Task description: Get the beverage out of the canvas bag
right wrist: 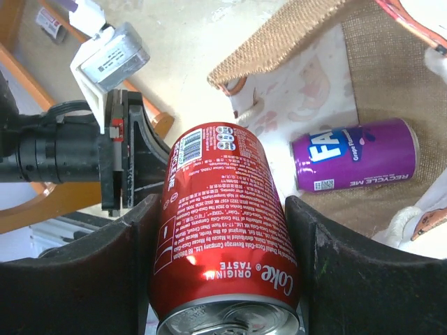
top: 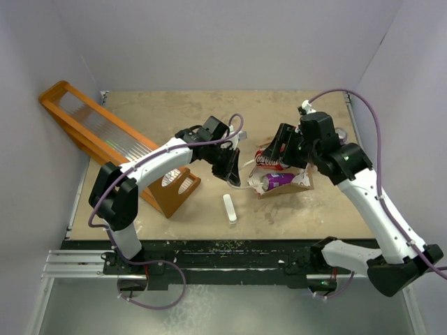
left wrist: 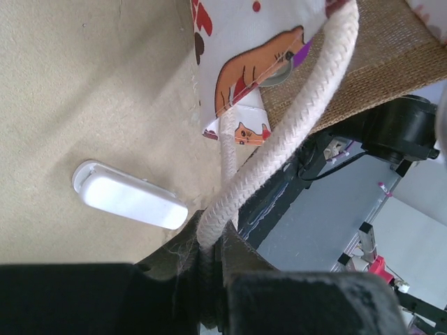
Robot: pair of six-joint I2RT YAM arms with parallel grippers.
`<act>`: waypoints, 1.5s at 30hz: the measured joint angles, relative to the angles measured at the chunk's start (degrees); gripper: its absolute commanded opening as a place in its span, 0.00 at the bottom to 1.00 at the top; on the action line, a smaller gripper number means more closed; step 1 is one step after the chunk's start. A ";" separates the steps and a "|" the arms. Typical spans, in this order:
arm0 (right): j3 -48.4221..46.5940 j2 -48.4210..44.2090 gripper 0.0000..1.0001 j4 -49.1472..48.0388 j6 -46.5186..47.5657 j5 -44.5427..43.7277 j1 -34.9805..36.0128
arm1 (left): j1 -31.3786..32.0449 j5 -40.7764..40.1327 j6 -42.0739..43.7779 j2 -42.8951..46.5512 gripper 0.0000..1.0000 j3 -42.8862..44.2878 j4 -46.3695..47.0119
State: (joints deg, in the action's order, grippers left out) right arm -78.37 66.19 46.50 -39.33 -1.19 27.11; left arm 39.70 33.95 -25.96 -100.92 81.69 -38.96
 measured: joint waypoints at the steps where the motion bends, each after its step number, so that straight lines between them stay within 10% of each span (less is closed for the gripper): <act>1: 0.72 -0.76 0.00 -0.52 -0.31 0.46 -0.02 | 0.00 -0.07 -0.07 0.00 0.00 0.13 -0.09; 28: 5.29 9.55 0.00 -2.80 -0.13 15.08 -1.18 | 0.00 1.88 -2.93 0.02 0.00 5.66 -1.84; 45: -14.62 0.33 0.00 9.84 3.85 -18.27 -0.81 | 0.00 1.55 -2.97 0.02 0.00 4.04 -0.92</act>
State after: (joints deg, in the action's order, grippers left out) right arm -92.99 66.52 56.34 -35.48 -19.46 26.30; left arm 39.70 35.51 -28.93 -100.90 85.73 -39.88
